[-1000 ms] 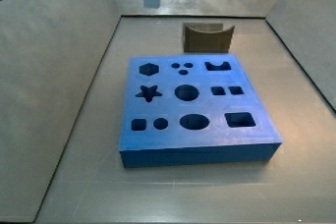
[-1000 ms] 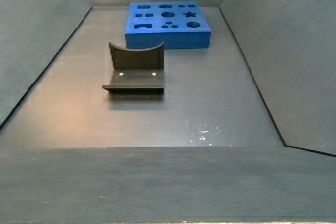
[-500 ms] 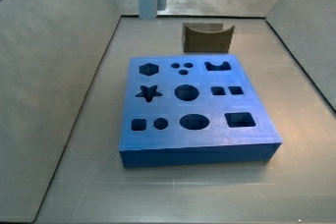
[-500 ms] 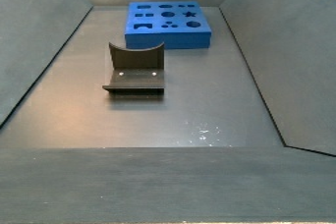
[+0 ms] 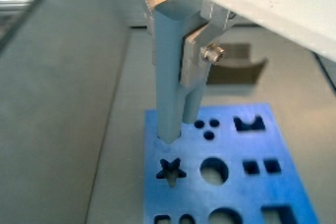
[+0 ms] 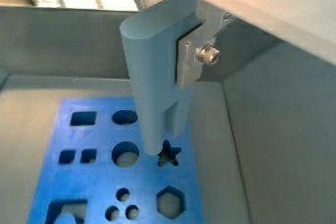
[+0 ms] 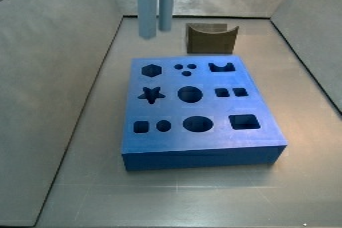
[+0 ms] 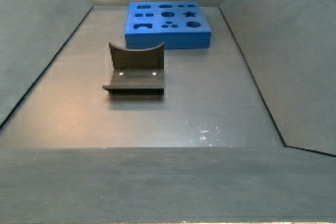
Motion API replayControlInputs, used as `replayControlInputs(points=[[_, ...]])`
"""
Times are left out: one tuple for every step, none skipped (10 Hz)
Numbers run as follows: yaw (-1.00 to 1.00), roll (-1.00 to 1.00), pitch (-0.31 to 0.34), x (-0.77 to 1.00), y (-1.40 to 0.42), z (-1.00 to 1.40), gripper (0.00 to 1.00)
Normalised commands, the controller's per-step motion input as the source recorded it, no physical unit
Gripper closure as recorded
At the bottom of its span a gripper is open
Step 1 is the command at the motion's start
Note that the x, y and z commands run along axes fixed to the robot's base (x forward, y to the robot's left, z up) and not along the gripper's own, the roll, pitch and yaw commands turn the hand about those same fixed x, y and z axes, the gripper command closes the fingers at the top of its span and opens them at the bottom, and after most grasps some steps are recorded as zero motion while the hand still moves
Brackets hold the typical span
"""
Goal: Pick up the square-circle object. Move up. Move to above the board. Insert the square-circle object.
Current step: Insert the square-circle object.
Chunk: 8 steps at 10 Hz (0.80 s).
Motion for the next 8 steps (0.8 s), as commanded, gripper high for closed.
replayControlInputs(points=[[-1.00,-0.05,-0.084,0.00,-0.03,-0.42,1.00],[-0.06,-0.05,0.000,0.10,-0.29,-0.02,1.00],[0.03,0.00,0.000,-0.05,-0.01,0.00,1.00],[-0.49,-0.06,-0.030,0.00,-0.26,-0.10,1.00],[-0.97,0.00,0.000,0.00,-0.16,-0.02,1.00],[-0.97,0.00,0.000,0.00,-0.15,-0.06,1.00],[-0.94,-0.07,-0.067,0.00,-0.15,-0.15,1.00],[-0.91,-0.09,-0.124,0.00,-0.17,-0.14,1.00]])
